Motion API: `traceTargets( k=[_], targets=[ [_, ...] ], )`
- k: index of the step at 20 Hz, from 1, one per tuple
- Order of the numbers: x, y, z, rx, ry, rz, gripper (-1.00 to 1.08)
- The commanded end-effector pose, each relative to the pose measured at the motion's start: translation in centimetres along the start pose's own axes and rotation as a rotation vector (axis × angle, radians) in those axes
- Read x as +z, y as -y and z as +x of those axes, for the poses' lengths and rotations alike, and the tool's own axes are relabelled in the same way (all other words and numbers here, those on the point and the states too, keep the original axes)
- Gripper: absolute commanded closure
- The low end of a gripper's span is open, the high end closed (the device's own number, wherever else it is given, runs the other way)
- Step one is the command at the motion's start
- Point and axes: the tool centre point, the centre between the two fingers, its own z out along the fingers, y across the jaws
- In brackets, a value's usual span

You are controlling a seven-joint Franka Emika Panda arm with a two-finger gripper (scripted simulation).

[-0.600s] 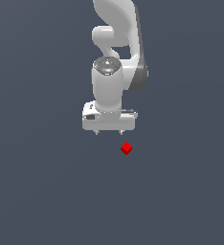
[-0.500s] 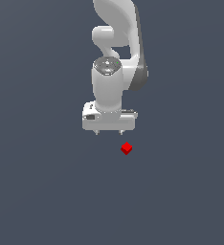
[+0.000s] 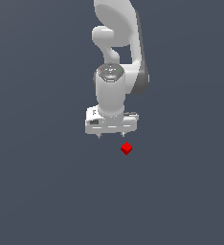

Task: Pick up the red cube and move it to a goal position.

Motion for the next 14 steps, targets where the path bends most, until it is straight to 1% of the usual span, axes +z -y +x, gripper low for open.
traceTargets(
  k=[1, 6, 14],
  targets=[
    [0.9, 0.5, 0.1, -0.045, 0.003, 0.002, -0.92],
    [3.5, 2.0, 0.5, -0.177, 0.01, 0.006, -0.92],
    [8.9, 5.3, 0.5, -0.454, 0.025, 0.014, -0.92]
  ],
)
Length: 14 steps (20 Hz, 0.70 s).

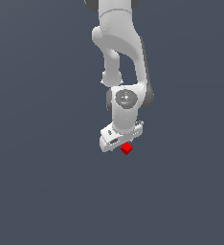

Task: Pick up the red cube and move it to a goal position.

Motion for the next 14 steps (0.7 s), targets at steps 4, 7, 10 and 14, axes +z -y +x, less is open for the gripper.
traceTargets(
  k=[4, 7, 10, 14],
  targets=[
    [3.0, 1.8, 0.5, -0.158, 0.008, 0.004, -0.92],
    [4.2, 2.5, 0.5, -0.217, 0.012, 0.004, -0.92],
    [5.0, 2.9, 0.6, -0.259, 0.015, 0.005, -0.92],
    [5.5, 3.2, 0.5, -0.284, 0.017, 0.005, -0.92]
  ],
)
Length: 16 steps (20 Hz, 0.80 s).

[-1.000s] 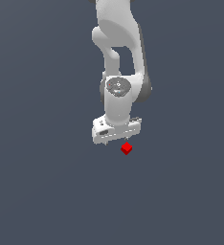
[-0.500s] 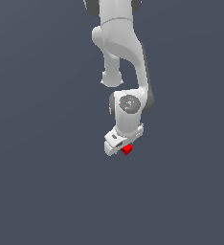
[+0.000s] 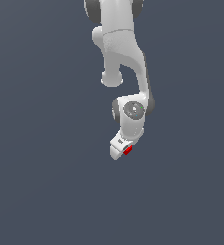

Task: Pick up the red cube and move it to a goal position.

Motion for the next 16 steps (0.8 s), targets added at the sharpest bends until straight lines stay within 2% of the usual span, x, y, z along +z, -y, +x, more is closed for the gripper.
traceTargets(
  k=[1, 2, 16],
  targets=[
    [0.17, 0.07, 0.04, -0.011, 0.0, -0.001, -0.92],
    [0.17, 0.07, 0.04, -0.011, 0.0, -0.001, 1.08],
    [-0.24, 0.08, -0.04, -0.011, 0.0, -0.001, 1.08]
  ],
)
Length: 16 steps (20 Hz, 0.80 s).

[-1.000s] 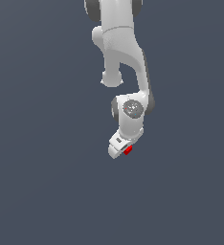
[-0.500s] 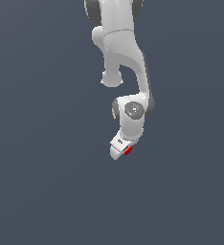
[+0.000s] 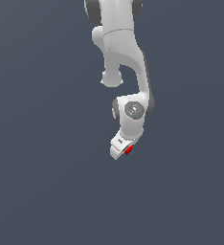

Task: Pick up the red cube and move it to a goal position.

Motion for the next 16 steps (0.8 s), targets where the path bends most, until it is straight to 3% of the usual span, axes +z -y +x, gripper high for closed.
traceTargets(
  k=[1, 9, 16],
  targets=[
    [-0.5, 0.0, -0.1, 0.0, -0.001, -0.001, 1.08],
    [-4.1, 0.2, -0.8, 0.0, 0.0, -0.002, 1.08],
    [-10.1, 0.5, -2.1, -0.001, 0.0, -0.002, 1.08]
  ],
)
